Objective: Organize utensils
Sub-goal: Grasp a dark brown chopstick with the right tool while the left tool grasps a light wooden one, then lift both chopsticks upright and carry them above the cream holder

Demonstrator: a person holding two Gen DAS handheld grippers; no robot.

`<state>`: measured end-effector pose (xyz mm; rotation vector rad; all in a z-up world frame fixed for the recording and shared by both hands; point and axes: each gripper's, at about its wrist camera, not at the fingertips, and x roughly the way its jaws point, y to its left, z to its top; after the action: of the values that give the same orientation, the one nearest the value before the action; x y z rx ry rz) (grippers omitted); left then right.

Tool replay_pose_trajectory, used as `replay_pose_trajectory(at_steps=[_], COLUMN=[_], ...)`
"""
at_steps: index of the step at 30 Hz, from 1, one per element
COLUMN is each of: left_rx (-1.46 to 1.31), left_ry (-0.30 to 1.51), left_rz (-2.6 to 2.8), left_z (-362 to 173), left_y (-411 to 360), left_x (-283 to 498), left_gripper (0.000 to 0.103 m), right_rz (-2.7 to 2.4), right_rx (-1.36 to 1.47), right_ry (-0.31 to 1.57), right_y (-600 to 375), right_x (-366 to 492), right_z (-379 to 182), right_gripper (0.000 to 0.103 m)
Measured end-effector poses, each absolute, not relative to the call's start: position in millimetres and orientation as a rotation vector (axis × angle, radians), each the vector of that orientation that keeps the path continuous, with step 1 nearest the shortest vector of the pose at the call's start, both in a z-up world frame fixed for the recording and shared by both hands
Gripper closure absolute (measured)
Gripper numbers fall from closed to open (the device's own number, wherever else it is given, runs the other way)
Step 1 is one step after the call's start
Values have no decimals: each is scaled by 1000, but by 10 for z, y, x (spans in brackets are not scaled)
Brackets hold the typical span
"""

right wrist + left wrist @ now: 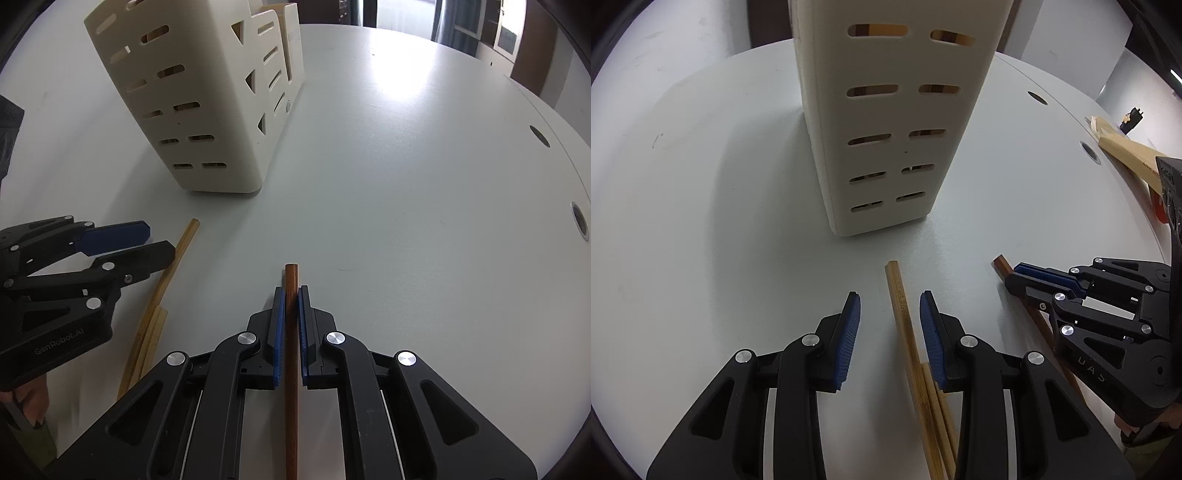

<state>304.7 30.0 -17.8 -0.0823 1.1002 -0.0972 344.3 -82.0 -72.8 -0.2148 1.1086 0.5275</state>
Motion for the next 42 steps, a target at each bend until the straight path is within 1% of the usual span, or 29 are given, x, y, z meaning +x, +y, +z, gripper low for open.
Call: replay_pose_trajectory(at_steps=[3,5,6,7,10,16,21,31,35,36,42], left_rx=[-52,-13,-1,1,22,23,-16,-88,-84,-91,-94], left_ry=[1129,1122,1122,1124,1132,1144,1070,798,759,754,687], left_rz=[-100,-80,-72,-74,-77,-64,-56,-47,-60,-70,-74], left_z=[-255,-266,-262,-262,-263,-254,-32,842,976,996,1187], left_y=[202,128,105,66,14,24,159,314,297,305,349], left_x=[3078,3075,3071,3082,3097,3146,3042,2619,2569,2566,2474], left_gripper=[72,76,81,88,94,97,97,97,97,97,97], right_rz=[530,532,533,534,535,541,552,614,638,639,646], right_rx=[-213,-209,-209,-209,-211,-187,-154,-113,-126,-125,-107], right_ry=[1106,1102,1100,1097,1092,1092,1043,817,749,731,627], right_y=[-820,-790,-780,-786,-764,-704,-673,-653,-713,-822,-903], right_x=[3418,3399,3388,3376,3352,3313,3241,3049,3030,2976,2907], right_z=[-764,-778,-786,-800,-815,-833,-664,147,311,465,753], right_gripper=[95,95,95,95,95,95,95,95,95,95,95])
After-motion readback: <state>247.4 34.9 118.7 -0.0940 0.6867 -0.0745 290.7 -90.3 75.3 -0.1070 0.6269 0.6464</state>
